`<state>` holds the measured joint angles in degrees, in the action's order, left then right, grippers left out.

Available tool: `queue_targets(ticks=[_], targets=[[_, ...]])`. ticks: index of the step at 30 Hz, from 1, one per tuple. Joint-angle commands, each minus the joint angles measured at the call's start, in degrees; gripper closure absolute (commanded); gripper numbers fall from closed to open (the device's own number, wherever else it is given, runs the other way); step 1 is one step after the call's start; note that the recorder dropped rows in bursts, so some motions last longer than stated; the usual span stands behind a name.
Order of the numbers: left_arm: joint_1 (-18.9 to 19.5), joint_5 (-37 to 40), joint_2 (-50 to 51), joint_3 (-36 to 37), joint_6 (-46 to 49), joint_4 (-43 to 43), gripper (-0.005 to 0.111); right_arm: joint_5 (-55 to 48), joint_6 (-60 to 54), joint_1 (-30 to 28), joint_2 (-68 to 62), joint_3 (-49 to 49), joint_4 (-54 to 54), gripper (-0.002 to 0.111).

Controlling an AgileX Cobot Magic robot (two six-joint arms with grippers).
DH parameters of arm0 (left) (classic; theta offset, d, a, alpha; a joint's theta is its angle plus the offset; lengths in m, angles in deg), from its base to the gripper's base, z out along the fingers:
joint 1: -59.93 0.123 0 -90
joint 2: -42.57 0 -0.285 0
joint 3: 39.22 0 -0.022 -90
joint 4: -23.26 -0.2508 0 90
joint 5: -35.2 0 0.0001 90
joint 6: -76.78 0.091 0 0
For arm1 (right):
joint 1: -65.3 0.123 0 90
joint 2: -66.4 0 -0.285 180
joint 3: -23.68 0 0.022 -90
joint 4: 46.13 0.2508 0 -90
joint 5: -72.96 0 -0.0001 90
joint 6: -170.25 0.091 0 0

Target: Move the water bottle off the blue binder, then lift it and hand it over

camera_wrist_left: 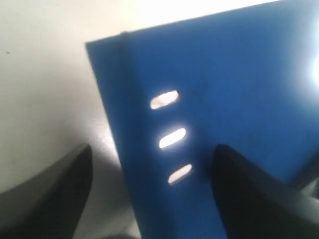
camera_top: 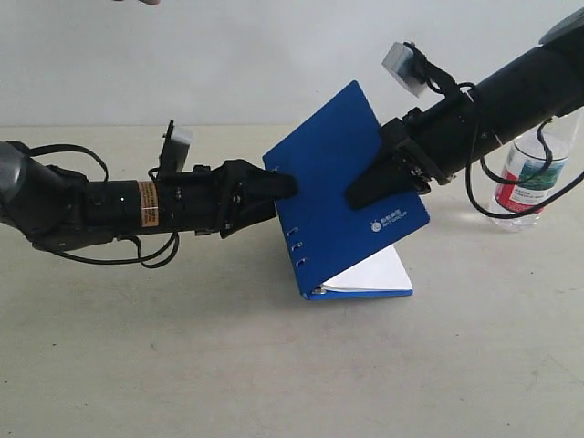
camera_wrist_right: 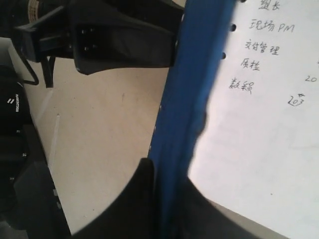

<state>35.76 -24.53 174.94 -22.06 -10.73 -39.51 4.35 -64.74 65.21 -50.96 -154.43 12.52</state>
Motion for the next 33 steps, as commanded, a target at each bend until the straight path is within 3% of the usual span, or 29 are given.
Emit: queue_targets(ticks=[1,6,15,33], targets=[[-0.9,-5.8,2.0,-0.3,2.3,3.8,0.045,-1.4,-0.8,0.0,1.7,0.0,3.6,0.108],[-1.9,-10.2,6.9,-0.3,2.0,10.9,0.045,-1.4,0.9,0.0,1.7,0.0,-1.5,0.108],[-2.7,-10.2,8.1,-2.3,2.1,11.2,0.045,-1.4,5.3,0.1,1.1,0.0,-13.1,0.108],[-8.8,-10.2,8.1,-9.4,-1.0,-1.3,0.045,0.2,9.5,0.0,-7.0,0.0,-16.1,0.108]])
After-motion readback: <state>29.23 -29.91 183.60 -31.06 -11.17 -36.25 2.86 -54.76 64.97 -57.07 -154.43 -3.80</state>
